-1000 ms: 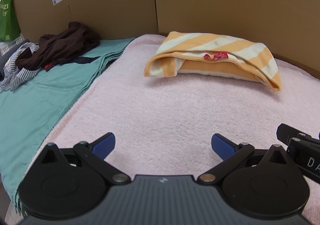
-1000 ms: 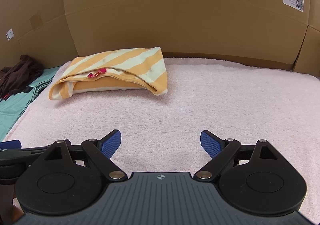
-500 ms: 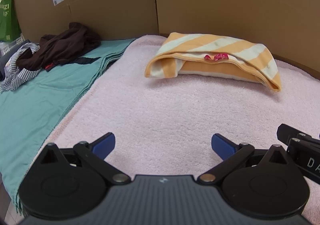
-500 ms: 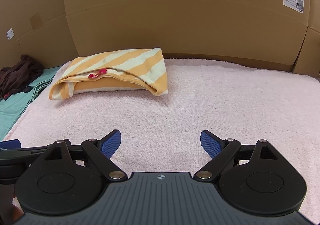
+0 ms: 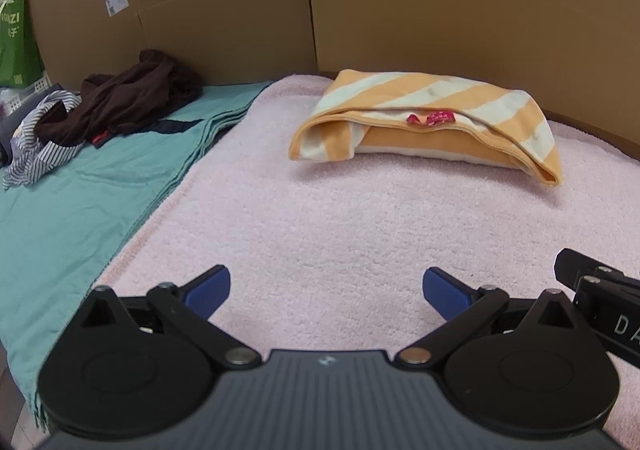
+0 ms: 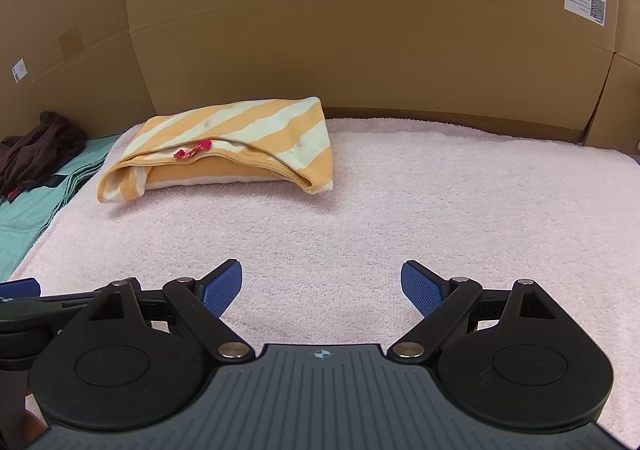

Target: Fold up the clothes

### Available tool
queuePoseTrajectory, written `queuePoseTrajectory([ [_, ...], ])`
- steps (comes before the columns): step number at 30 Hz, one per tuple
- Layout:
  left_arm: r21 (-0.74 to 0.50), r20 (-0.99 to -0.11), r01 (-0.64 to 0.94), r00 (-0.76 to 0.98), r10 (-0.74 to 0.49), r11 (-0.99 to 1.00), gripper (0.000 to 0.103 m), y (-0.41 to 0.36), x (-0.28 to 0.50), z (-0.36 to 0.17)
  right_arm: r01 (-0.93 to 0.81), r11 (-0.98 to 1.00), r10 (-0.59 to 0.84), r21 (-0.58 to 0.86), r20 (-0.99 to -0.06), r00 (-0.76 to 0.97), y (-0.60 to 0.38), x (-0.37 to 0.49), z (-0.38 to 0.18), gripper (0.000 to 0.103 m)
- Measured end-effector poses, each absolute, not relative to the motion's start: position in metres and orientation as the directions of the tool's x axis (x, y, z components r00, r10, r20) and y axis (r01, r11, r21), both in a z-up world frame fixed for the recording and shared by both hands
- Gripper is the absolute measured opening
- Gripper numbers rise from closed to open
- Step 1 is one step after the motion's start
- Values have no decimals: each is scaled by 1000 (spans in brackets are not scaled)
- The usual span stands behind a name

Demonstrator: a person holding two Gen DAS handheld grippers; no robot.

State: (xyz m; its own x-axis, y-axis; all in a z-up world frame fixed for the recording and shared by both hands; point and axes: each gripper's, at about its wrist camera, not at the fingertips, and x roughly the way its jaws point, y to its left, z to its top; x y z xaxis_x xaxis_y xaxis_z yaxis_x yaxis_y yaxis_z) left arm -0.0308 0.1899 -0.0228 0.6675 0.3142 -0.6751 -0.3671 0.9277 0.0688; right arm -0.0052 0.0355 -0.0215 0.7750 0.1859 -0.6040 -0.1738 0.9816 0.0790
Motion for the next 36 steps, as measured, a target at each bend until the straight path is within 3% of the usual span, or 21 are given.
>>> queuePoseTrajectory([
  [30,66,-658,-358,686,310,931,102,189,-34,-24,-173,982,183,74,-598,781,36,-7,-20,89],
  [36,17,-665,-351,695,273,936,102,194,-36,-24,-169,983,180,75,-593,785,35,-8,-18,89],
])
